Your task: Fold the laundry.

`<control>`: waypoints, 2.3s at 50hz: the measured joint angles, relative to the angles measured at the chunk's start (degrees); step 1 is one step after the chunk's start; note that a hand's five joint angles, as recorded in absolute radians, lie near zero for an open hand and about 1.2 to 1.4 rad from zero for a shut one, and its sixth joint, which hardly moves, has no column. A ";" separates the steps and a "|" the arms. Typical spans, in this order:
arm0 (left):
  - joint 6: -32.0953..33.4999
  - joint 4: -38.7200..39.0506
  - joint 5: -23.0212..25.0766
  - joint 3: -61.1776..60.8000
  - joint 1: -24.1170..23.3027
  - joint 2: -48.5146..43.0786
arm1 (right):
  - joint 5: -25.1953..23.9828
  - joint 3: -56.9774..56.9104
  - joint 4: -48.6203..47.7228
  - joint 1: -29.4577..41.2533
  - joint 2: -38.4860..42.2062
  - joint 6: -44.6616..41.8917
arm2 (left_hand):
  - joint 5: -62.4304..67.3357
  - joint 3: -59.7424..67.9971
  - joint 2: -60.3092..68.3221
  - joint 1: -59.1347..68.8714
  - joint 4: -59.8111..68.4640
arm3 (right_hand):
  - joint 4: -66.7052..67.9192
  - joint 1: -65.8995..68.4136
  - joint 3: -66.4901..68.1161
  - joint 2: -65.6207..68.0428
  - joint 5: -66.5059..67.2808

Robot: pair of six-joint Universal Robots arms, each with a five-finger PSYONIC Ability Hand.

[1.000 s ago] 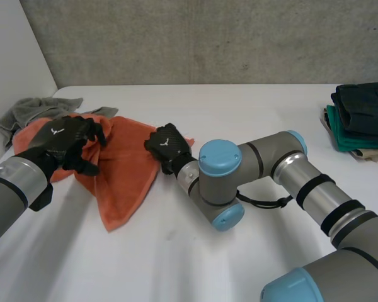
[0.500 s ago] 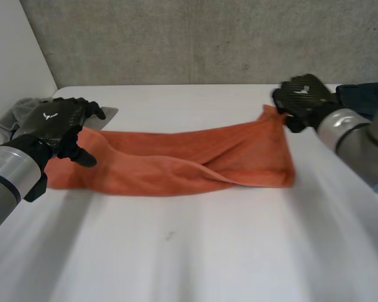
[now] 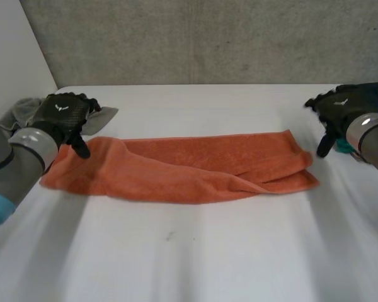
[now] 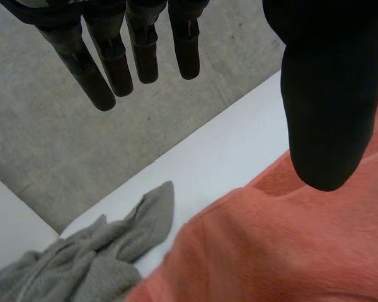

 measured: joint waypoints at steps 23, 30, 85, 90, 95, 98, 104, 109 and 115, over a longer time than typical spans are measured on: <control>16.57 -34.01 8.89 49.22 -0.96 -33.88 | -7.44 22.34 -8.57 10.88 -1.90 14.11 | 3.39 3.17 2.93 2.02 3.44 | 10.90 10.21 10.99 10.16 10.97; 16.80 -36.38 8.63 54.92 -1.12 -37.19 | -3.02 20.21 -15.30 13.67 2.92 14.84 | 3.34 3.18 2.93 2.02 3.45 | 17.83 16.79 17.46 17.46 17.45; 10.47 -28.05 8.85 43.19 -11.02 -31.64 | -12.74 -1.01 -4.95 16.05 -18.98 10.48 | 34.31 34.66 34.59 31.34 34.89 | 56.52 51.14 55.74 54.99 54.93; 8.29 -27.66 8.86 41.89 -12.00 -29.64 | -13.15 -1.54 -5.13 17.19 -19.57 10.24 | 0.62 1.28 0.93 -2.62 0.92 | 56.52 51.14 55.74 54.99 54.93; 6.69 -28.09 9.87 40.19 -13.44 -27.89 | -14.24 -3.26 -6.11 18.62 -22.50 10.53 | -6.23 -6.85 -7.32 -7.98 -7.21 | 56.51 51.14 55.74 54.99 54.93; 6.23 -28.67 10.82 39.72 -14.40 -27.62 | -14.56 -3.92 -6.28 19.02 -23.18 10.81 | -6.23 -6.85 -7.32 -7.97 -7.21 | 56.52 51.14 55.74 54.99 54.93; 4.40 -30.88 13.48 40.08 -16.66 -28.29 | -15.46 -7.05 -6.50 20.79 -24.63 12.24 | 24.57 24.60 24.67 29.60 25.05 | 56.52 51.14 55.74 54.99 54.92; -0.14 -32.35 13.94 42.96 -16.76 -28.87 | -14.83 -7.78 -6.59 19.53 -22.01 11.99 | 46.71 48.39 48.55 47.08 49.28 | 56.51 51.14 55.74 54.99 54.92; -6.74 -30.57 6.99 48.21 -13.90 -26.51 | -11.74 -8.88 -7.00 16.20 -14.42 8.52 | 46.71 48.46 48.61 47.09 49.41 | 56.52 51.14 55.74 54.99 54.92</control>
